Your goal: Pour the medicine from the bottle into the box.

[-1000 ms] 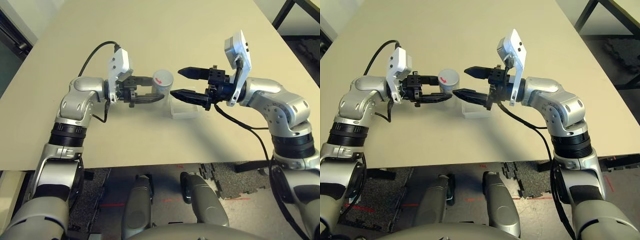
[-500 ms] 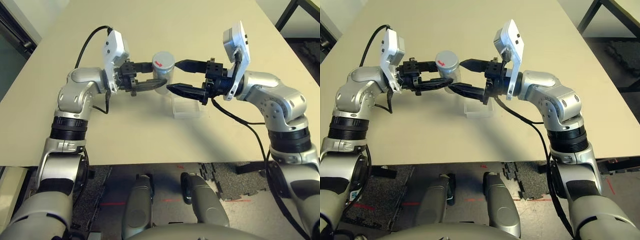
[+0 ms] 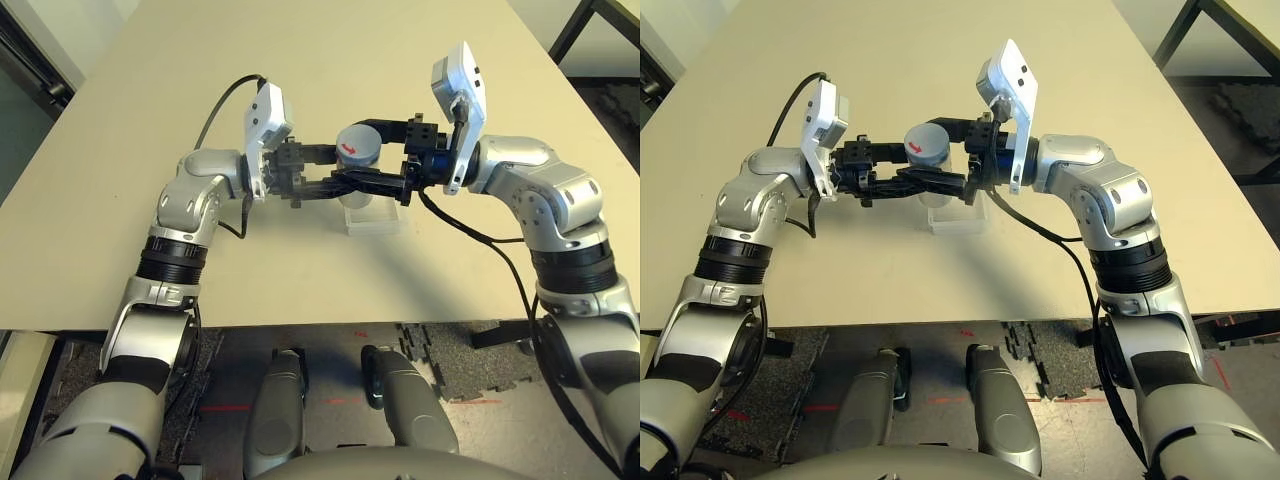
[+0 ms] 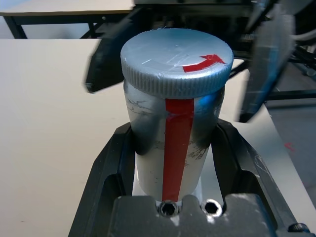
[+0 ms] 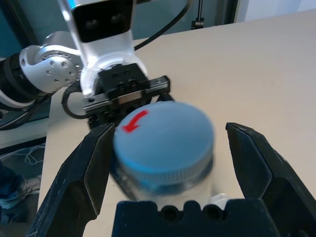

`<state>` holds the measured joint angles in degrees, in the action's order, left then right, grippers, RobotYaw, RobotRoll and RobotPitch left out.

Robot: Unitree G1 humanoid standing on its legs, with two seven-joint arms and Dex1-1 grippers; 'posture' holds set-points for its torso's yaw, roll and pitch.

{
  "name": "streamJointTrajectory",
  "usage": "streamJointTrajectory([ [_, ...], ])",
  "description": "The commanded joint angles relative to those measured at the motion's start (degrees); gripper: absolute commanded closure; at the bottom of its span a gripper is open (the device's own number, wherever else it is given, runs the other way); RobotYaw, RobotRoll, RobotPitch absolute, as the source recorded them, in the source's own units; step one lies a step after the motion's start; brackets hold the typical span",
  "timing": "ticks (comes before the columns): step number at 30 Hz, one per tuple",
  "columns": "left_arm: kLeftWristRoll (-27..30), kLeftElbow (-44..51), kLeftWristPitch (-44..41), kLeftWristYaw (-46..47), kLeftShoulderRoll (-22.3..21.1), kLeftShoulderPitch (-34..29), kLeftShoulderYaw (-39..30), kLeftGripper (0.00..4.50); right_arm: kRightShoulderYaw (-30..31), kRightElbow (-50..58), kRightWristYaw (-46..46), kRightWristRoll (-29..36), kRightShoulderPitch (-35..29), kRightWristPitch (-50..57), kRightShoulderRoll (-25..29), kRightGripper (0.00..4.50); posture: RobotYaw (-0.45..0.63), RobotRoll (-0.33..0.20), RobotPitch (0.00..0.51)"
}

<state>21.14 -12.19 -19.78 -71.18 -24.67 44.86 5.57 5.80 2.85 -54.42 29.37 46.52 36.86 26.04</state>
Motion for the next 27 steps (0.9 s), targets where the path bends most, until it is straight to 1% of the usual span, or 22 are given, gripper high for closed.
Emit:
streamJointTrajectory([
  [1,0.47,0.62,0.5,-0.63,-0.01,-0.63,0.44,2.06,0.34,-0.09,-1.29,-0.14,1.11,-0.3,0.35,0.0,0.0,0.0,0.174],
  [14,0.87,2.17,-0.03,-0.16,-1.24,-1.71,-0.21,2.06,-1.41,-2.94,-2.42,-0.44,2.0,-1.18,1.78,0.0,0.01,0.0,0.171],
  [21,1.0,2.32,-0.39,0.26,-1.42,-1.91,-0.42,2.06,-0.66,-0.41,-3.51,1.33,0.71,-1.06,0.79,0.0,0.01,0.0,0.173],
  [24,1.07,2.29,-0.59,0.19,-1.53,-1.92,-0.47,2.06,-0.04,0.06,-5.58,1.55,0.3,-2.03,0.95,0.61,0.01,0.0,0.177],
  [27,1.32,2.53,-1.1,0.13,-1.6,-1.83,-0.49,2.06,0.29,-0.41,-8.87,1.52,0.41,-4.66,1.01,1.65,0.01,0.0,0.183],
])
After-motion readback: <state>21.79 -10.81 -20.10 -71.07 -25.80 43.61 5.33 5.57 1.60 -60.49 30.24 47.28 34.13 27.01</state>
